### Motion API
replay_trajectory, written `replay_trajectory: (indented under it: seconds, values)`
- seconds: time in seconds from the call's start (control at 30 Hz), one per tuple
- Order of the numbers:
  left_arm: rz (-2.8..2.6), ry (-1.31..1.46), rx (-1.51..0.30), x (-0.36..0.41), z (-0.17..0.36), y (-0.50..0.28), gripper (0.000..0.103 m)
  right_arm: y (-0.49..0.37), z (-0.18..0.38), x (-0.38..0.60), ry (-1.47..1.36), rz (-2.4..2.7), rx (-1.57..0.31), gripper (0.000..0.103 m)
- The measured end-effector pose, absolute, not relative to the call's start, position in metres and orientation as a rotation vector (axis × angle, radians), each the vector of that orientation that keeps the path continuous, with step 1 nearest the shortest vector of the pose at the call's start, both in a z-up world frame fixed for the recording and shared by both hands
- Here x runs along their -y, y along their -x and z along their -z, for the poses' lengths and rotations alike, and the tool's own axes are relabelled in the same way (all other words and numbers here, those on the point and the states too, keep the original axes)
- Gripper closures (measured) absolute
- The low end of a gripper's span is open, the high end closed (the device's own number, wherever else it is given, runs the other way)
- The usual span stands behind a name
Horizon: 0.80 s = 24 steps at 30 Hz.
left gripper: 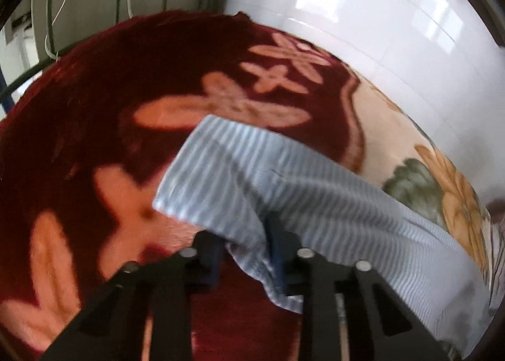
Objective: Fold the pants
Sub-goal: 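Grasp the pants cuff end with the left gripper and lift it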
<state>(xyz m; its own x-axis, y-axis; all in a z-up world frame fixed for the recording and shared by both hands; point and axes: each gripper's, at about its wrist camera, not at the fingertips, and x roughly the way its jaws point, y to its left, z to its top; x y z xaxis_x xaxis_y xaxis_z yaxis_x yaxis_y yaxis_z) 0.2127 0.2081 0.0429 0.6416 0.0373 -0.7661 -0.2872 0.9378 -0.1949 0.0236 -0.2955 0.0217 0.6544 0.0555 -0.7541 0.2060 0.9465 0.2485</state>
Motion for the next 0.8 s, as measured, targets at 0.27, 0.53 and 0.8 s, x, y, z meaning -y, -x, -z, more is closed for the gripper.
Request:
replay_trajectory:
  seconds: [0.27,0.53,0.8]
  values:
    - [-0.137,0.257,-0.763,-0.194,-0.072,-0.201,0.087,-0.020,-0.028,0.301,-0.355,0.075,-0.835,0.051]
    - [0.006,0.241,-0.724,-0.156,-0.108,-0.190,0.088,-0.014,-0.036,0.306,-0.370,0.078,-0.807,0.051]
    - [0.106,0.175,-0.687,-0.099,-0.147,-0.179,0.088,-0.005,-0.037,0.320,-0.443,0.063,-0.764,0.051]
